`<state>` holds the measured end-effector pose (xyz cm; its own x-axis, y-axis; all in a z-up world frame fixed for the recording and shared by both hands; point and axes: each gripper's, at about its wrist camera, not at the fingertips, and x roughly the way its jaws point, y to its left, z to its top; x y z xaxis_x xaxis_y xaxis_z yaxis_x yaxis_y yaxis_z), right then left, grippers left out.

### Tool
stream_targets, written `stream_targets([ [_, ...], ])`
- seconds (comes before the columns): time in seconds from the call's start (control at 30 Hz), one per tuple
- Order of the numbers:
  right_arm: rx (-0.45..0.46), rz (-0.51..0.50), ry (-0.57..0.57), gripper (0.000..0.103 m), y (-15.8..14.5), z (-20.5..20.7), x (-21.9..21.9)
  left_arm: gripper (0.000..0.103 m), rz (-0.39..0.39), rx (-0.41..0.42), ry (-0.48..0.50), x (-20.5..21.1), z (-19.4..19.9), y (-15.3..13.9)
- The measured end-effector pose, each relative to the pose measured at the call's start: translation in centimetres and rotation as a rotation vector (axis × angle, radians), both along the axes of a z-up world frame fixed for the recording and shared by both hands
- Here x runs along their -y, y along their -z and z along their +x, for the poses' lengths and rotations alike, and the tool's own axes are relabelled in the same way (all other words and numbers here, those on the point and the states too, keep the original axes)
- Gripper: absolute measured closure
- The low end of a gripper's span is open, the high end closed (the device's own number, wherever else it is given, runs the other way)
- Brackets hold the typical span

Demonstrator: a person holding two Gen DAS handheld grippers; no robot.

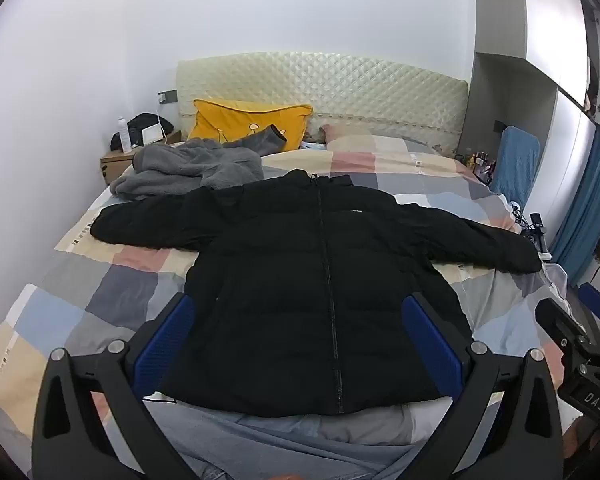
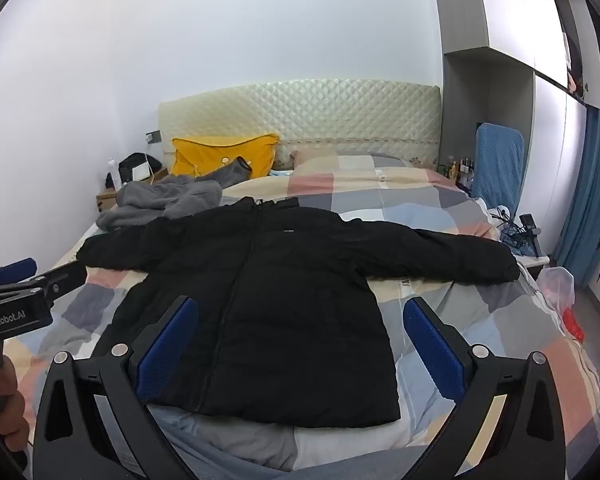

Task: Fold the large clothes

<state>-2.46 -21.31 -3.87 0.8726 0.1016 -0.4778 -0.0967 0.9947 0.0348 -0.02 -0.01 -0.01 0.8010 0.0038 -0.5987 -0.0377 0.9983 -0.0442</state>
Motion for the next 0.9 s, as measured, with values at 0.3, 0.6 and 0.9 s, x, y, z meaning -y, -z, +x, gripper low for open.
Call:
stream_targets([
  [0.3,0.006,-0.006,-0.001,0.0,0.3,0.2,-1.0,0.0,0.008,0.024,-0.02,0.1,-0.6,-0.3],
  [0.6,0.002,-0.005,-0.009,0.0,0.1,-0.1,-0.7,0.0,0.012,0.011,-0.026,-0.6,-0.2,-0.2],
  [0.9,-0.009,-0.005,-0.014,0.0,0.4,0.0,-0.5,0.0,0.012,-0.002,-0.013,-0.7,0.0,0.0],
])
